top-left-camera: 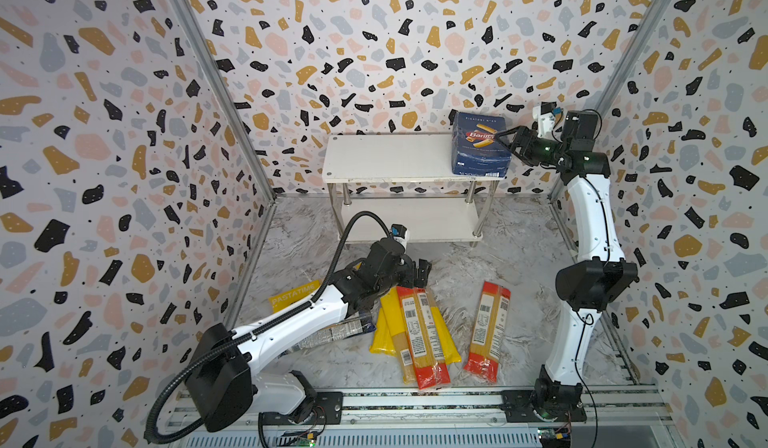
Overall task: Place and organize the pasta boxes and bags onto the shelf
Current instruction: 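Lower the Rigatoni box onto the top shelf and open the right gripper, then move the right gripper down to the yellow spaghetti bags near the robot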
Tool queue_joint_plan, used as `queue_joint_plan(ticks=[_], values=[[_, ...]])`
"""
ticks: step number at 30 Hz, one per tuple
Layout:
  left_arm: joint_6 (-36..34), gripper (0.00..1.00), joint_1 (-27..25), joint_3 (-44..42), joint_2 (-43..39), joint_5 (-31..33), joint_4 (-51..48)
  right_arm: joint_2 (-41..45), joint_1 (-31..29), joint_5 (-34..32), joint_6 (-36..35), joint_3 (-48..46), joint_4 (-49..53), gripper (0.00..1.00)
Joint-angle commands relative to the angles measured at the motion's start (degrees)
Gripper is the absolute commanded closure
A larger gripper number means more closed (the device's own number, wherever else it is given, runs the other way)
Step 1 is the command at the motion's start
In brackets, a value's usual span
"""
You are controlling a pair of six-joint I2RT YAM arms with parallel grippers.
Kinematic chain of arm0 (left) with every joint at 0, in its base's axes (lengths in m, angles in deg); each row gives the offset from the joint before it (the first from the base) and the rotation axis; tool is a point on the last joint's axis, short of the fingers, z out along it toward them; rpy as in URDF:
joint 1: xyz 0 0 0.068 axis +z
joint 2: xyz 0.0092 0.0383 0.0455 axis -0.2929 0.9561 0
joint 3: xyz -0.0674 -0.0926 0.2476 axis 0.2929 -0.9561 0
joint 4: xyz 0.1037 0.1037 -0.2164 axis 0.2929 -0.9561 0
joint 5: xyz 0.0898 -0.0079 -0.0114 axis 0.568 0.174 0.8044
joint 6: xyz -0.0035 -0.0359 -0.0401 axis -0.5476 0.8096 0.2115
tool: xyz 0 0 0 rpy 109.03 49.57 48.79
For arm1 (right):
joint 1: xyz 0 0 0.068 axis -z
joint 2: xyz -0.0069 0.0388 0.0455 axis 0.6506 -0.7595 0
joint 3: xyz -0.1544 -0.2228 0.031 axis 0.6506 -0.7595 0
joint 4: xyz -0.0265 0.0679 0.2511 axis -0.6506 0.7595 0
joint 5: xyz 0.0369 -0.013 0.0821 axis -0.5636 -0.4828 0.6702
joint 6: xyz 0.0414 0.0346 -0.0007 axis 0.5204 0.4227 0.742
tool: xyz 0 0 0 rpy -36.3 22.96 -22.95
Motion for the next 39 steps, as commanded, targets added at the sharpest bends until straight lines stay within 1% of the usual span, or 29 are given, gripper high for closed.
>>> queue_joint_plan(ticks=[1, 6, 12, 14, 16, 17, 19, 22, 25, 29, 32, 34, 36, 38, 39], values=[[-1.0, 0.0, -0.3, 1.0, -2.2, 1.5, -0.4, 3.2, -0.9, 2.1, -0.1, 0.3, -2.8, 0.12], [-0.9, 0.01, -0.1, -0.8, -4.4, 3.8, -1.1, 2.5, -2.1, 3.8, 1.1, 0.5, -5.7, 0.12], [-0.8, 0.0, 1.5, -4.4, -7.6, 4.8, -1.6, 2.8, -2.2, 3.2, 0.2, 0.4, -5.3, 0.12], [-0.7, 0.01, 2.7, -5.5, -8.8, 4.9, -2.2, 3.7, -2.0, 0.9, -1.7, 0.4, -3.4, 0.08], [-0.8, 0.01, 3.8, -6.4, -10.3, 5.6, -3.3, 5.5, -2.0, -3.2, -4.7, 0.0, -0.6, 0.03], [-1.1, 0.0, 4.2, -7.1, -11.3, 6.3, -3.9, 6.9, -2.1, -6.0, -6.6, -0.7, 0.8, 0.02], [-1.3, 0.0, 4.8, -8.6, -13.6, 8.8, -5.0, 10.7, -2.4, -13.2, -9.9, -3.4, 3.4, 0.01], [-1.5, 0.0, 5.7, -10.9, -17.3, 12.3, -7.2, 17.9, -2.4, -22.4, -13.1, -10.8, 4.6, 0.01], [-1.1, 0.01, 6.3, -13.2, -20.1, 14.2, -9.4, 26.2, -2.4, -27.3, -13.6, -21.8, 2.6, 0.01], [0.5, 0.01, 7.0, -16.4, -23.2, 15.1, -10.9, 36.4, -2.9, -29.5, -13.2, -37.0, -0.1, 0.01], [1.5, 0.0, 7.6, -19.1, -25.1, 15.2, -11.6, 42.8, -4.4, -29.7, -12.4, -46.4, -1.0, 0.01], [2.5, 0.01, 8.1, -20.8, -26.1, 14.7, -12.0, 46.5, -6.9, -30.6, -12.1, -51.4, -0.9, 0.01], [4.6, 0.0, 8.1, -22.9, -27.4, 13.6, -12.0, 49.7, -10.9, -32.7, -12.0, -56.1, -0.4, 0.01], [6.6, 0.0, 8.2, -24.5, -28.9, 11.5, -10.6, 53.1, -16.5, -35.2, -11.7, -60.8, -0.2, 0.01], [7.9, 0.01, 8.2, -25.3, -29.6, 11.6, -10.8, 54.6, -19.0, -36.6, -11.0, -62.9, 0.1, 0.0]])
